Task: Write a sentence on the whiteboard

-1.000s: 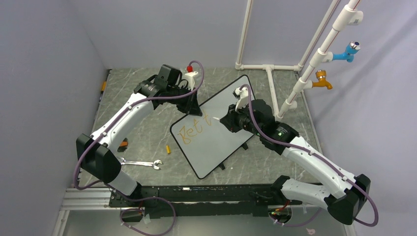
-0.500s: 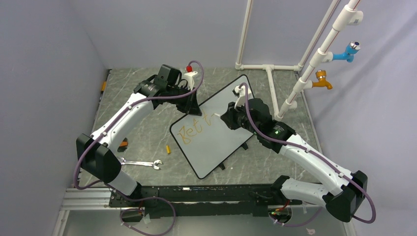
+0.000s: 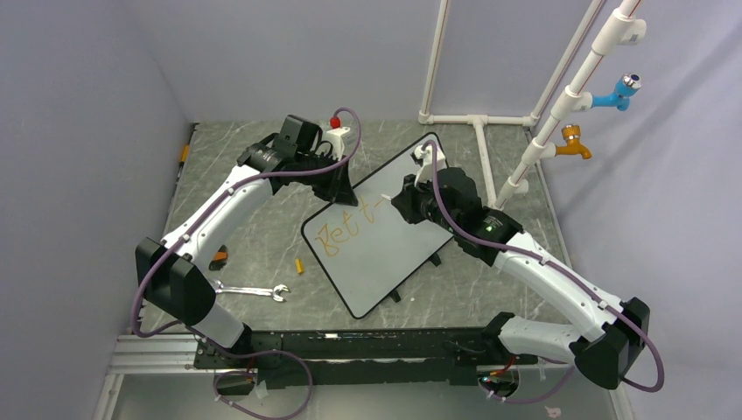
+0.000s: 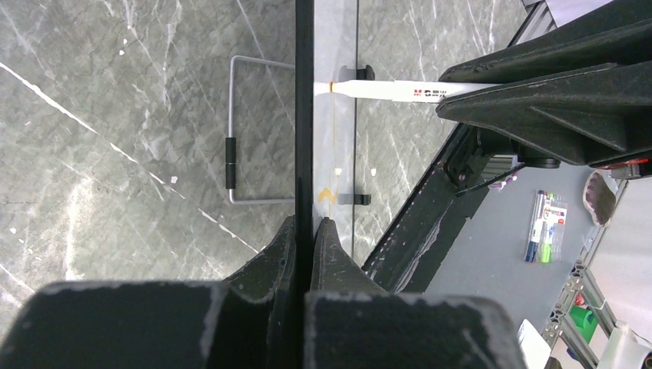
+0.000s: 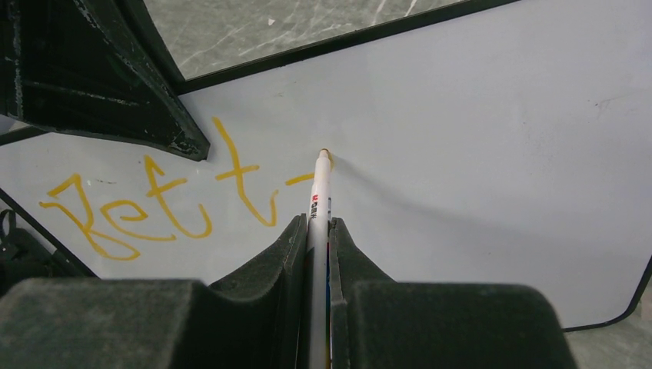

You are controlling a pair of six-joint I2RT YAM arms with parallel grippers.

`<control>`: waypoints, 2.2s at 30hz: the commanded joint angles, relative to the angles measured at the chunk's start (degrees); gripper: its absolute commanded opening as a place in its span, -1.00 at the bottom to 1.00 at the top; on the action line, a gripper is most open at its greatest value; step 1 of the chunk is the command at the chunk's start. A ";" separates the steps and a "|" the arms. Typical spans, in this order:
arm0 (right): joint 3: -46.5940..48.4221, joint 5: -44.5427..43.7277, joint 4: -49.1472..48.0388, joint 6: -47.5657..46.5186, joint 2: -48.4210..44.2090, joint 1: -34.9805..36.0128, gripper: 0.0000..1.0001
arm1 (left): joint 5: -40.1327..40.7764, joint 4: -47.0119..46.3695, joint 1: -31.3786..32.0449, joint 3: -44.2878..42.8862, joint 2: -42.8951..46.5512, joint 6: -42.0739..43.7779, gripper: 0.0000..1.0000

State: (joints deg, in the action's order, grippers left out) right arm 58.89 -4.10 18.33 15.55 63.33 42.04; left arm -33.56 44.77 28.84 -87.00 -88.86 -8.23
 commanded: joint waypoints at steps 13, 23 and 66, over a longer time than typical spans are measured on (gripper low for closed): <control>-1.68 7.86 -2.09 0.78 0.28 0.00 -1.00 | 9.84 -2.26 -0.90 0.36 1.63 6.82 -1.00; -6.23 4.47 0.08 1.76 -2.78 0.05 -1.00 | 9.48 -2.41 -1.21 0.34 1.76 6.69 -1.00; 6.29 -2.06 -0.71 -5.01 1.54 -0.64 -1.00 | 9.35 -2.45 -1.18 0.78 2.29 6.85 -1.00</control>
State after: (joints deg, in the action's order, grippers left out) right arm 62.81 -6.90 20.64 11.53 64.47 41.69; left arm -34.35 44.45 28.34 -86.46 -88.09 -8.23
